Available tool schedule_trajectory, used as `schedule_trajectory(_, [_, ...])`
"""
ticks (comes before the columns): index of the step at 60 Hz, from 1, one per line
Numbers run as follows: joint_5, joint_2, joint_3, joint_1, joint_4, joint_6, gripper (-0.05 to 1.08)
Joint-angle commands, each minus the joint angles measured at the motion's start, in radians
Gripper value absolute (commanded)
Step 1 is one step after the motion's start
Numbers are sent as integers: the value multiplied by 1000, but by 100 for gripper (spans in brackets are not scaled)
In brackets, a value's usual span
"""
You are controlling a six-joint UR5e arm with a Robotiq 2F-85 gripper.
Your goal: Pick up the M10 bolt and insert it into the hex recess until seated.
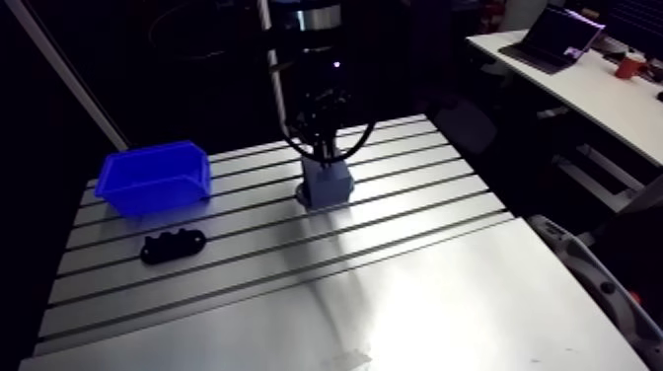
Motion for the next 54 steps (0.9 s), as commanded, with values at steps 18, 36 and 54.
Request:
schedule_trajectory(18, [79, -12, -3, -14, -37, 30, 4])
schedule_trajectory(36, [103, -37, -31, -19, -32, 104, 2])
schedule_trajectory(54, [116, -47, -29, -22, -34, 225, 1])
